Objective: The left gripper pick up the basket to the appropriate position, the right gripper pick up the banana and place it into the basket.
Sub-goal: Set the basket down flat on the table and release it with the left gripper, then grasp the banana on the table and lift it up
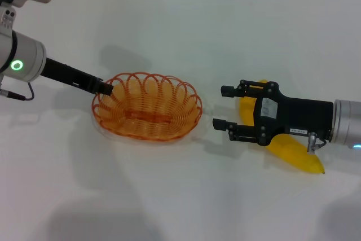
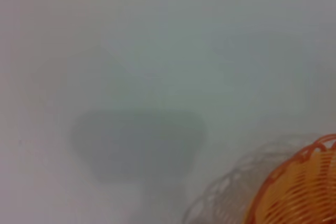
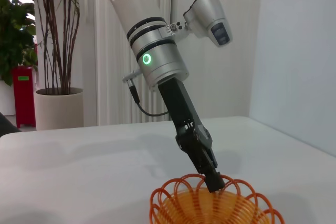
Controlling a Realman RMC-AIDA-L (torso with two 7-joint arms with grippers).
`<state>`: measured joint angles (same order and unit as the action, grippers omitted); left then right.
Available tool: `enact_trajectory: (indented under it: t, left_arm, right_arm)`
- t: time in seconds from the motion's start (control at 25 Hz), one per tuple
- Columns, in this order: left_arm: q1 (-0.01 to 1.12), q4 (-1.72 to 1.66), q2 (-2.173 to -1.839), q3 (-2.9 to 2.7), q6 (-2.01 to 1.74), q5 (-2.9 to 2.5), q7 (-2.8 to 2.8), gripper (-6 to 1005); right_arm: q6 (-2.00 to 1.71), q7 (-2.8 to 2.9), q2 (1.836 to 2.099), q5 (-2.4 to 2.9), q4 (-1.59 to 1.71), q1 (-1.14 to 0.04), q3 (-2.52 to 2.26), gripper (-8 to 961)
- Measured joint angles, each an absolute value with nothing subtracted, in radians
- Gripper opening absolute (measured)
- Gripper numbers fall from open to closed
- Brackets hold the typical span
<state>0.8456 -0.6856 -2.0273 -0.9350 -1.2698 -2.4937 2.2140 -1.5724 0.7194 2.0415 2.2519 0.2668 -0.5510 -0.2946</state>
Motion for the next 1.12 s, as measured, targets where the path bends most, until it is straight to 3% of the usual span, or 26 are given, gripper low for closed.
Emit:
enact_trajectory:
  t: [0.44, 0.56, 0.84, 1.12]
  left_arm:
    - [0.812, -0.851, -2.032, -0.949, -1.368, -2.475, 2.221, 242]
    - [0.723, -1.005, -2.033, -0.964, -1.437, -2.383, 2.201, 359]
    - [0.374, -1.204, -2.033, -1.06, -1.454, -2.017, 1.797, 663]
    - [0.258, -0.939, -2.033, -1.055, -1.392, -1.819, 1.294, 866]
  right_arm:
    - [-1.579, 0.719, 2.041, 2.246, 0.269, -0.535, -0.28, 705]
    - [-1.582, 0.719, 2.041, 2.243, 0.273, -0.527, -0.268, 705]
    - [-1.582, 0.717, 2.039, 2.242, 0.276, -0.501, -0.234, 706]
    - [-1.583, 0.718, 2.038, 2.233, 0.279, -0.471, -0.23, 706]
